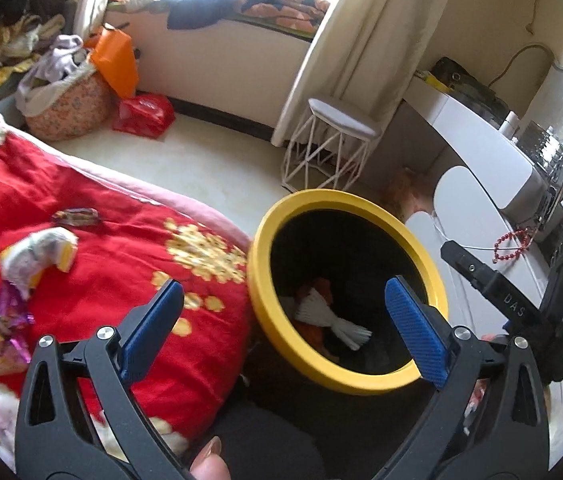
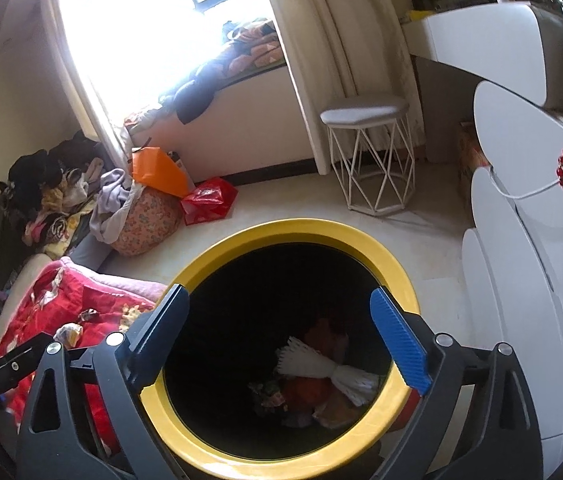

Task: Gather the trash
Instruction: 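Move both open tools back toward the purple and white wrappers on the bed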

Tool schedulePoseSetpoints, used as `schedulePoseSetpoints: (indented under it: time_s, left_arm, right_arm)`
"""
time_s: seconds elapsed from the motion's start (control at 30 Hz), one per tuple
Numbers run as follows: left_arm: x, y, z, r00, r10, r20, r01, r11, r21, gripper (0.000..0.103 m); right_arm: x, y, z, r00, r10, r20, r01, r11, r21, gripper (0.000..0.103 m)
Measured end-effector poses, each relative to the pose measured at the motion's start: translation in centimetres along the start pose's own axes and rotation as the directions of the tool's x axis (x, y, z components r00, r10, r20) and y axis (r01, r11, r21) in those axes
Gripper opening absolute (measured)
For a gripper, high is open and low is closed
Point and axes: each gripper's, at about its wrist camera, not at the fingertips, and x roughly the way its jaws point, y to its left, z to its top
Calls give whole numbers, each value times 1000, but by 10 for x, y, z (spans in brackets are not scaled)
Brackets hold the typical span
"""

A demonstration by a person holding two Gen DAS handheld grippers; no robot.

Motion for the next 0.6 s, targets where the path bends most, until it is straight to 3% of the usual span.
schedulePoseSetpoints:
  time_s: [0.2, 0.6]
  left_arm:
    - [-23, 12, -4, 997, 49, 54, -48, 999, -16, 93]
    - [-61, 53, -14, 981, 147, 123, -139, 987, -76, 93]
  right_arm:
    - [-8, 19, 0, 999, 20, 38, -18, 998, -54, 92]
    - [-20, 75, -10, 989, 135, 63, -124, 980, -154, 95]
